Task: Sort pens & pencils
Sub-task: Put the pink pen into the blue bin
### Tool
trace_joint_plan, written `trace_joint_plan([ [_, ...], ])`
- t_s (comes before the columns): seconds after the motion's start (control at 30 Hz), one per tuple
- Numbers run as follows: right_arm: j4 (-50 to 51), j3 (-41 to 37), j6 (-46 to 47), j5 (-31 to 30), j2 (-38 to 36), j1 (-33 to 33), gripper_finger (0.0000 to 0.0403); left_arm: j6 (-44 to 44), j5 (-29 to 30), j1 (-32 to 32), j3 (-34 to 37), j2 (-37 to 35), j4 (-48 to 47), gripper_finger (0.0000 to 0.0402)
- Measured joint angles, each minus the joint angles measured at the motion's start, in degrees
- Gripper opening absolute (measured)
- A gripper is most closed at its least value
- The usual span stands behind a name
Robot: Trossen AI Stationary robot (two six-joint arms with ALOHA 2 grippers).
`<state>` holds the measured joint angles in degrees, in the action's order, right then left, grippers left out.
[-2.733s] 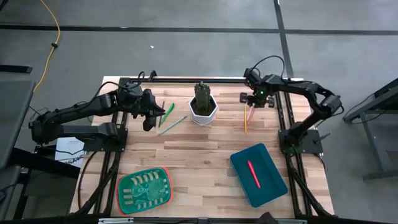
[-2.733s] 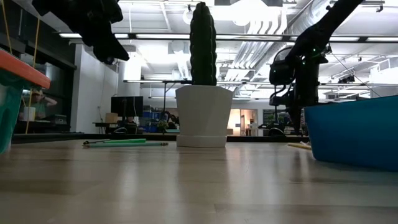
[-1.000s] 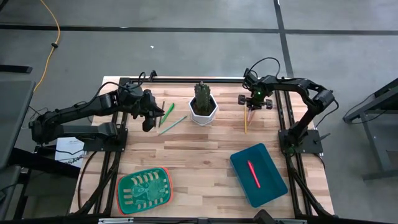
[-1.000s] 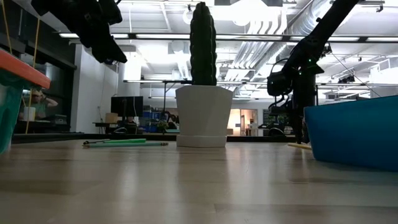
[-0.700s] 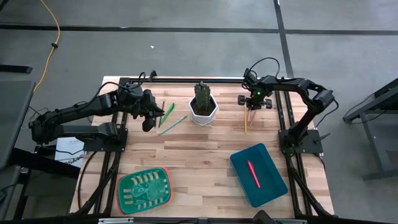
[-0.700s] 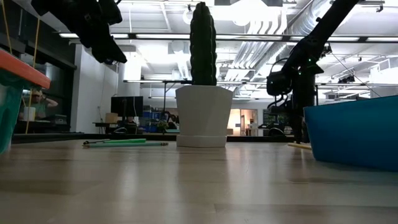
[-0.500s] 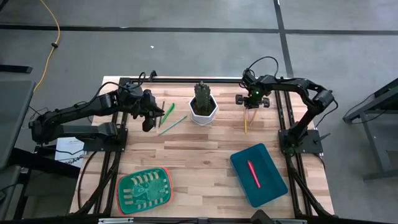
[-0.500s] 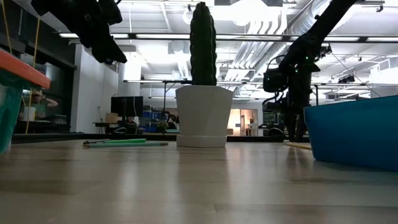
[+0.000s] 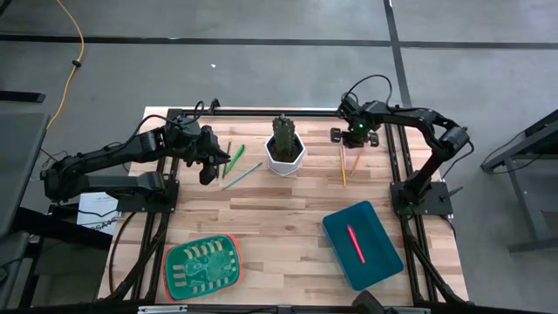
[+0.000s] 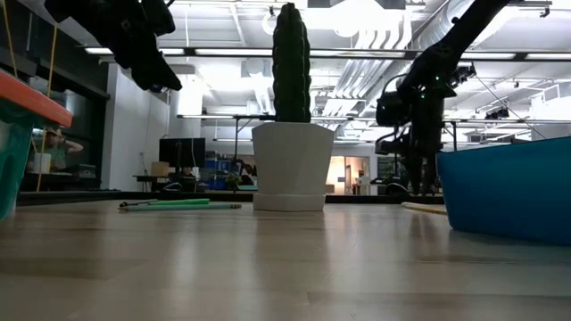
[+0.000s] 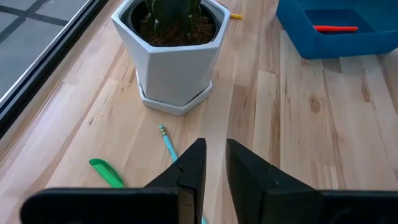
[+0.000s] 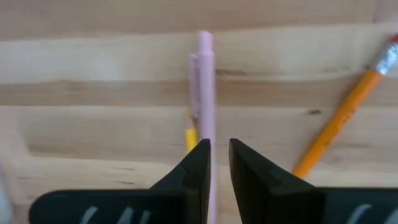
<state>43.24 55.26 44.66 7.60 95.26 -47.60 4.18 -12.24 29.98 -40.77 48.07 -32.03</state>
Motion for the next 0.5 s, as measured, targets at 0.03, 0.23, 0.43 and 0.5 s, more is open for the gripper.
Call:
trace_joint_plan([
  [0.03, -0.03, -0.33, -0.06, 0.01, 0.02, -0.05, 0.0048, 0.01, 0.0, 0.0, 0.0, 0.0, -0.04, 0.0051],
  [0.23, -2.05, -0.85, -0.13, 0.02, 0.02, -0.41, 0.0048, 0.01, -0.12, 0.0, 0.0, 0.0, -0.13, 0.0051],
  [0.43, -6.1, -0.85, -0.71, 0.04, 0.04, -0.43, 0.0049, -0.01, -0.19, 0.0, 0.0, 0.0, -0.87, 0.0051],
  [0.5, -7.84, -0.85, -1.15, 0.66, 0.04, -0.43, 0.0049, -0.01, -0.19, 0.0, 0.0, 0.0, -1.22, 0.0051],
])
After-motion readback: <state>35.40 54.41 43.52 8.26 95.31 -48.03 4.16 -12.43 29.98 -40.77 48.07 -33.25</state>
